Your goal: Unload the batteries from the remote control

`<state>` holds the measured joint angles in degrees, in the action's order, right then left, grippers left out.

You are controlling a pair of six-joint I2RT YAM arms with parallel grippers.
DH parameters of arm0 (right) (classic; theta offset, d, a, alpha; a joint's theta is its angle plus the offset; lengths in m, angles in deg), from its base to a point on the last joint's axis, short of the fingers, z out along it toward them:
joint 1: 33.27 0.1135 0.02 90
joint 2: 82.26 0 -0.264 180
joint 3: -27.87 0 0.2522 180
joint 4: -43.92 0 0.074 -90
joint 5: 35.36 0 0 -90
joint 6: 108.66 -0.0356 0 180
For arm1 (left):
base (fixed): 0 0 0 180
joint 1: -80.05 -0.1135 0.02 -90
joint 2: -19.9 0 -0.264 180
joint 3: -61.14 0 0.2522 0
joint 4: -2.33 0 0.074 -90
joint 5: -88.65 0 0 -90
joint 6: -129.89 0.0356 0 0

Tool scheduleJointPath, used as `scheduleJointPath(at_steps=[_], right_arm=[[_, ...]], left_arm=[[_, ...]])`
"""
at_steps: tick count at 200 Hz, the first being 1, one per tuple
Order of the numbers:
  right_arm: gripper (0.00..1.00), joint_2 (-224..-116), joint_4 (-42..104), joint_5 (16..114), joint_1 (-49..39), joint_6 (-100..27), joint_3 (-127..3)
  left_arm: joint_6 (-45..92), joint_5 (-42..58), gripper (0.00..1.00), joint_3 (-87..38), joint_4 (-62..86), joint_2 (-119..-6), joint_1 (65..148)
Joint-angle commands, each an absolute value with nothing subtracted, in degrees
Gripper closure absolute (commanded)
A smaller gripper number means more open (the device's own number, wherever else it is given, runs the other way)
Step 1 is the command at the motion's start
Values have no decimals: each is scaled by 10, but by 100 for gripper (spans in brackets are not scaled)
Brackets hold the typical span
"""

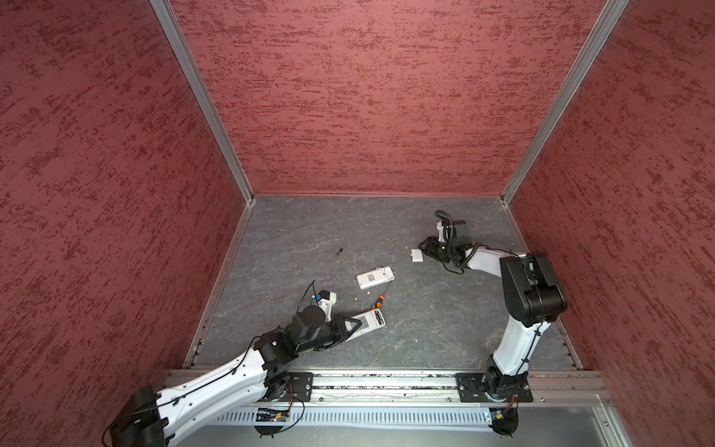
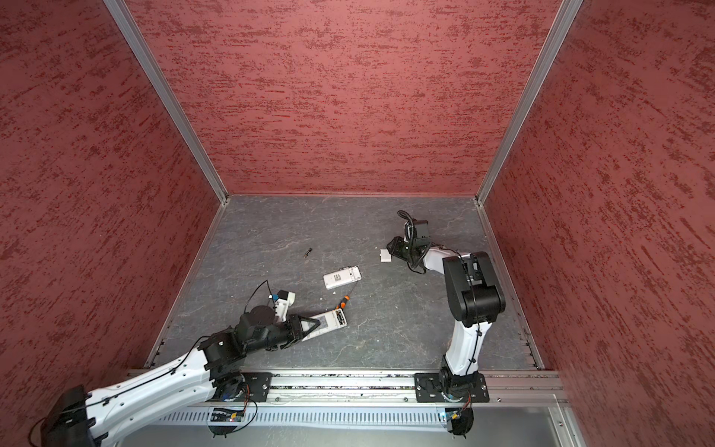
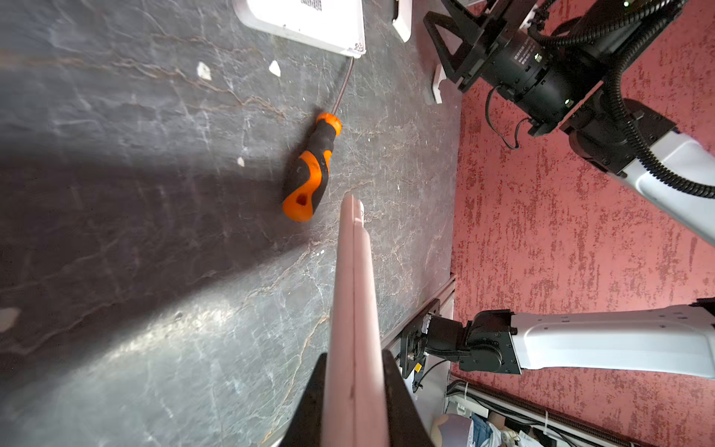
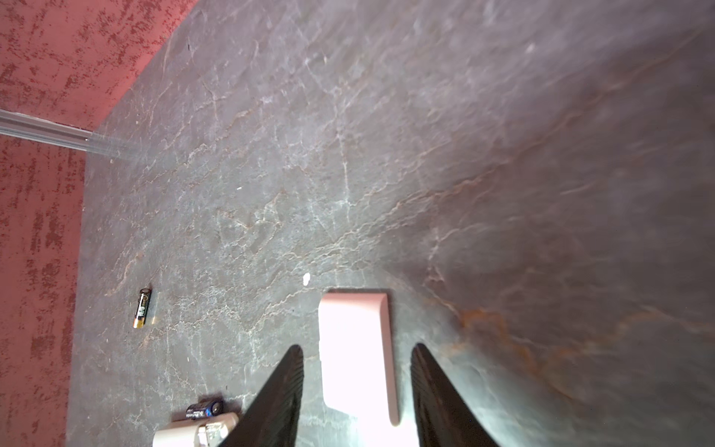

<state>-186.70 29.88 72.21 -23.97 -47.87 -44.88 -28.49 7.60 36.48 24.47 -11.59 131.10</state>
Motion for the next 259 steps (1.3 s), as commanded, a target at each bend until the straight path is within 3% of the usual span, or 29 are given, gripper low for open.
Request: scheduleJointPath(at_steps=[1, 37, 76, 182, 259], right_arm=[[49, -1792, 242, 609, -229, -443, -450], [48, -1719, 189, 586, -201, -432, -437], [48, -1670, 202, 611, -175, -451, -400], [48, -1663, 198, 601, -142, -460, -402], [48, -1658, 204, 600, -137, -463, -385]], left_arm=[[-298, 36, 100, 361, 368, -46, 1305], [-315, 8, 100, 350, 495, 35, 1301], [-304, -3, 100, 339, 540, 35, 1289], [-284, 127, 100, 373, 228, -212, 1241], [-267, 142, 100, 356, 142, -353, 1238]])
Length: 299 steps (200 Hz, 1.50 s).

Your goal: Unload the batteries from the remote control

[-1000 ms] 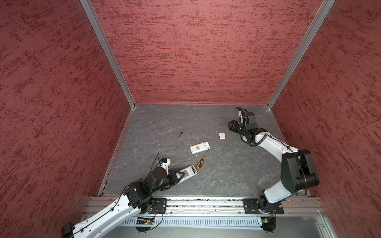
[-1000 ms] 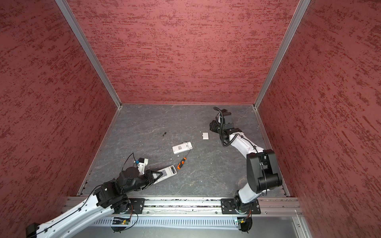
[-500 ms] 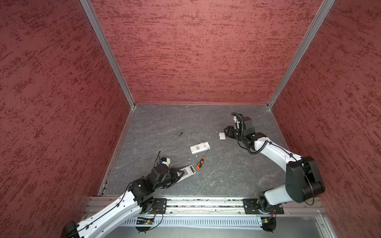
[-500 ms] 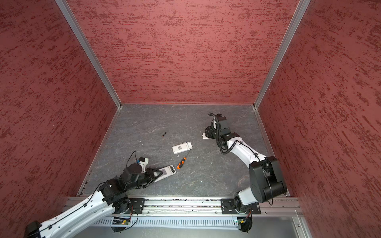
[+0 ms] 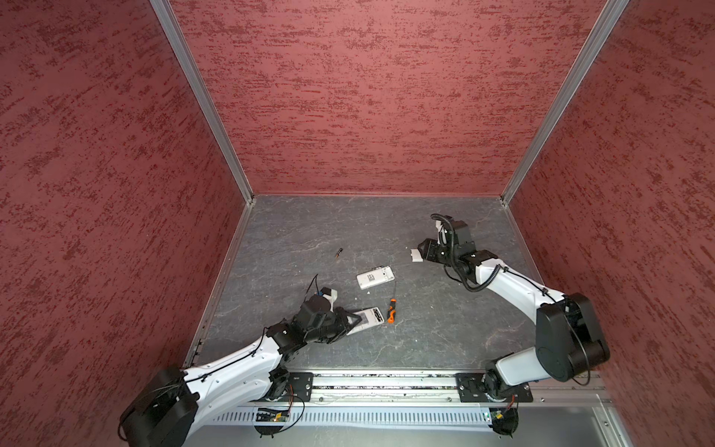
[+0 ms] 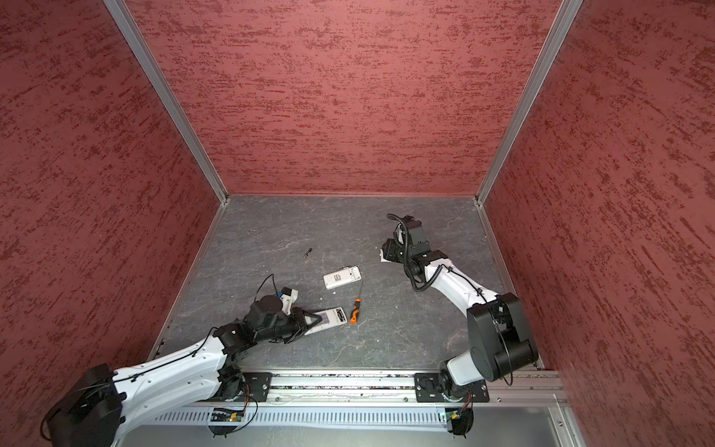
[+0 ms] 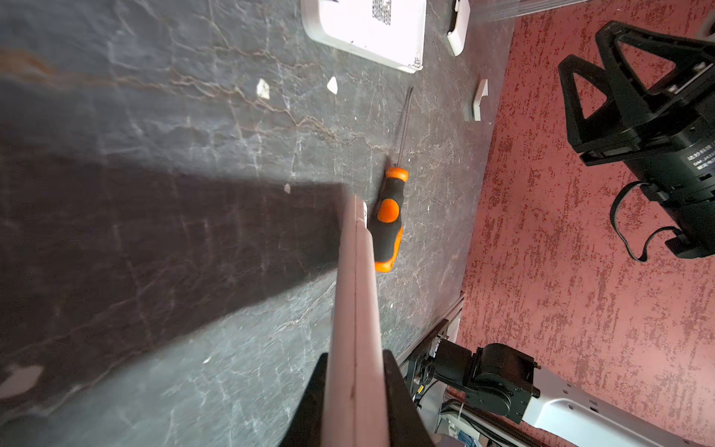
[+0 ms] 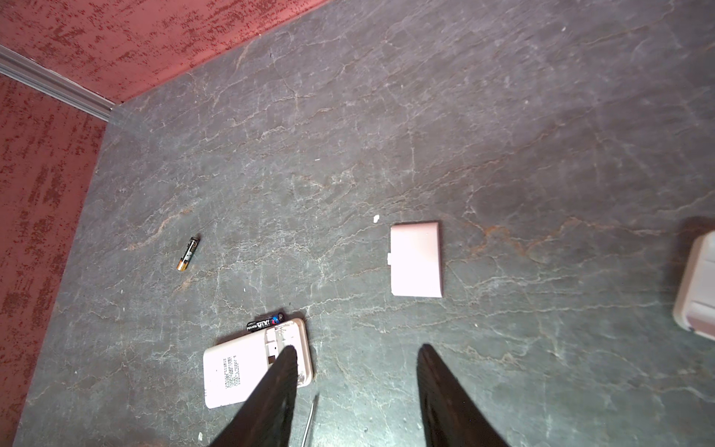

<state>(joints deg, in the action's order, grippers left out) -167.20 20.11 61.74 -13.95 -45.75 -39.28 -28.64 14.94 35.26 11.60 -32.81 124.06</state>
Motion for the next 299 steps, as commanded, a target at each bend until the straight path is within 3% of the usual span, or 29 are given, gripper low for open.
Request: scheduleJointPath(at_steps=[1, 22, 82, 201, 226, 242, 273, 282, 299], right_arm=[[48, -1658, 204, 600, -137, -463, -385], [48, -1644, 206, 604, -137, -465, -374], [48, -1610, 208, 605, -137, -473, -340], [47, -1594, 187, 622, -124, -474, -322], [47, -1579, 163, 616, -108, -474, -318], [46, -1567, 150, 621, -93, -478, -312], [47, -1541, 93, 597, -45, -499, -308], [54, -1530, 76, 589, -29, -510, -304], [78, -1513, 46, 579, 5, -528, -298]], left_arm=[[-267, 142, 100, 356, 141, -354, 1238], [-265, 141, 99, 356, 141, -363, 1238], [-256, 121, 55, 362, 210, -353, 1236], [-289, 59, 39, 388, 392, -210, 1224], [-288, 34, 36, 374, 448, -179, 1224], [-289, 20, 27, 365, 479, -160, 1224], [-286, -9, 26, 339, 533, -143, 1226], [-284, -18, 27, 333, 543, -143, 1227], [-274, -31, 34, 325, 534, -152, 1225]])
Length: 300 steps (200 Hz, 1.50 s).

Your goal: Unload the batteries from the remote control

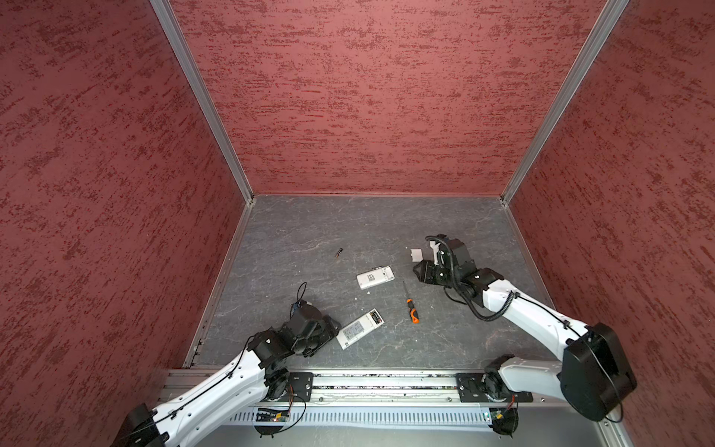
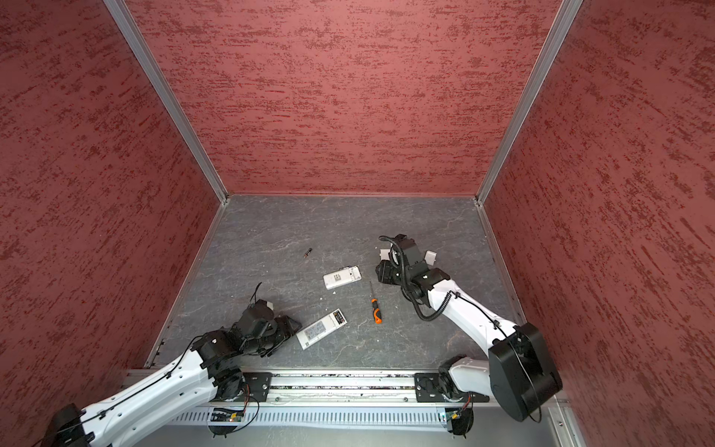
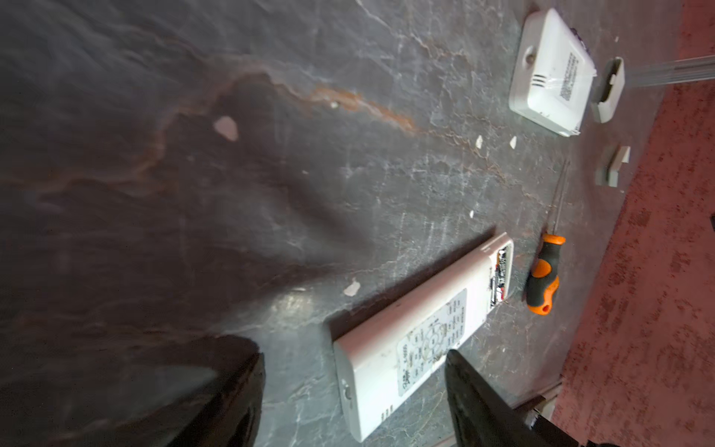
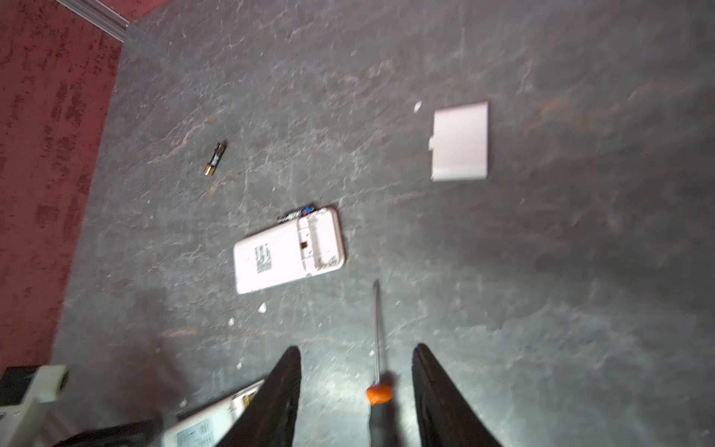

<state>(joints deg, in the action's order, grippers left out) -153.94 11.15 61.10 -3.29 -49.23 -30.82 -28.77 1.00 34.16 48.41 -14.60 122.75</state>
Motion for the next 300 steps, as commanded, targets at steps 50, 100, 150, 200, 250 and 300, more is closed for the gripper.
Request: scheduleJointPath(at_steps=[50, 100, 150, 200, 250, 300], right_arm=[[92, -1507, -16, 545, 123, -584, -292], [95, -1523, -9, 537, 171, -618, -277], [67, -1543, -68, 474, 171, -614, -282], [60, -1617, -43, 494, 161, -581, -287], [69, -1676, -9, 494, 143, -556, -293], [92, -1642, -14, 493, 139, -527, -295]], left_arm=[[-237, -39, 46, 293, 430, -259, 1213], [-189, -50, 50, 229, 386, -359, 1212], [-175, -56, 51, 189, 365, -390, 1212], [-155, -59, 50, 142, 379, -407, 1210], [-147, -54, 49, 120, 386, -412, 1207], [-151, -33, 48, 124, 369, -419, 1194]])
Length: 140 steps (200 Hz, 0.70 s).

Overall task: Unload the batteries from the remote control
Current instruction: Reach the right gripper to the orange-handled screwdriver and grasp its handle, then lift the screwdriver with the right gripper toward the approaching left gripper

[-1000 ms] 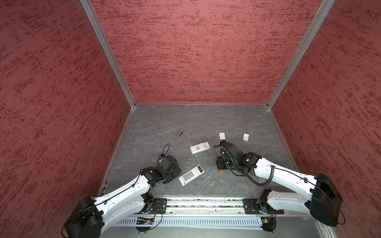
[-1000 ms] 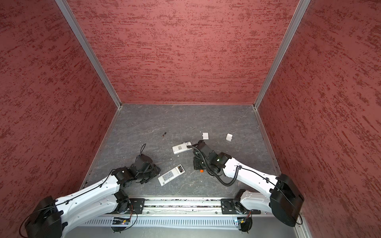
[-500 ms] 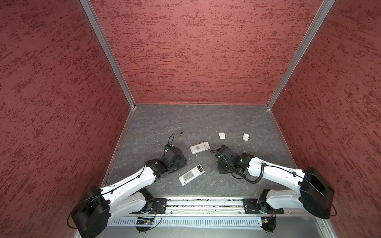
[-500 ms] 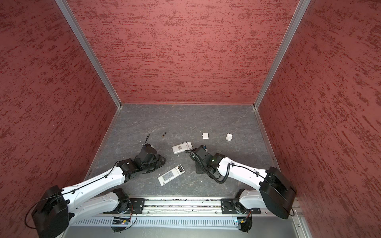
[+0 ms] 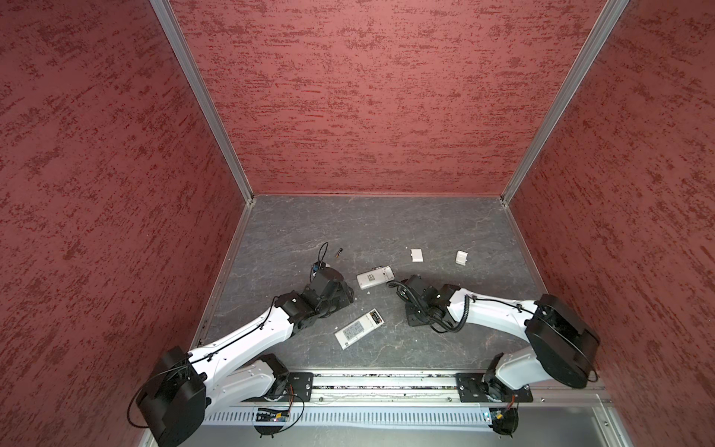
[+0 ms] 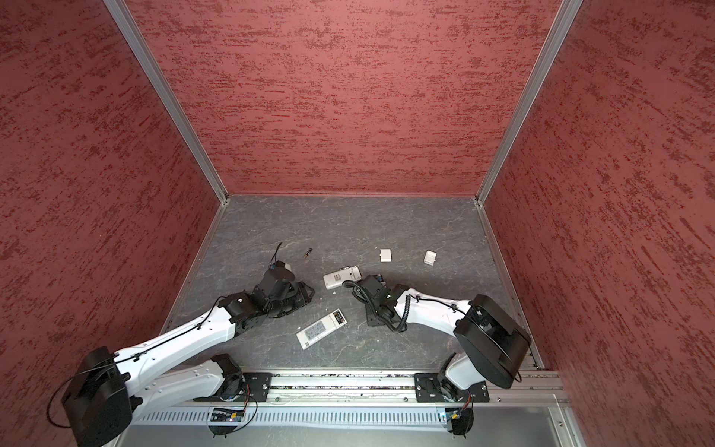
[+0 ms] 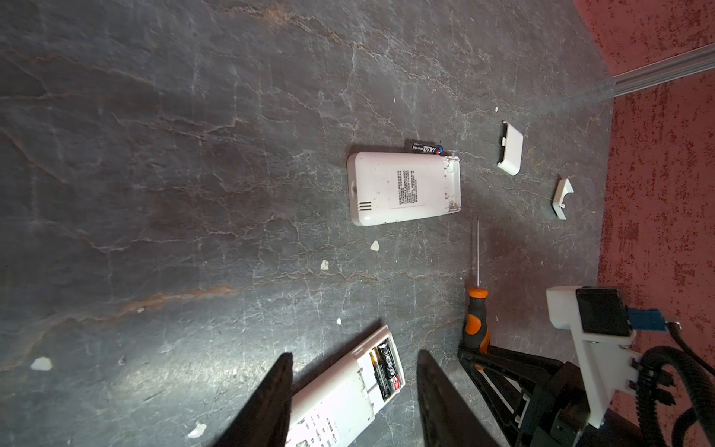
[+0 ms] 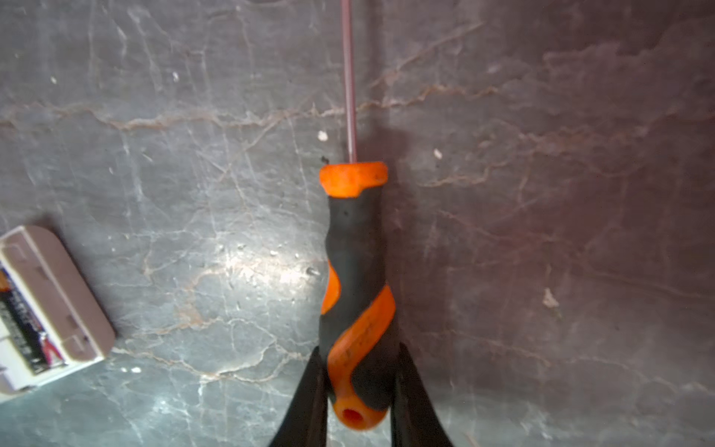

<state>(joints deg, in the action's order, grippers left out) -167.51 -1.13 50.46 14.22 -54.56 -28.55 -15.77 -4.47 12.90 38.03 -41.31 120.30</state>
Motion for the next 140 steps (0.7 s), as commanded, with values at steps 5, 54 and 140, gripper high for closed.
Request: scheduleJointPath(at_steps=[5, 54, 140], right_arm=[[93, -1630, -17, 494, 139, -522, -295], [95, -1507, -6, 560, 138, -457, -289], [98, -1469, 45, 693, 139, -426, -315]], left_arm=[[-153, -31, 48, 124, 365, -420, 1193], [-169, 18, 44, 128, 270, -422, 1191], [-165, 52, 44, 114, 158, -445, 1213]])
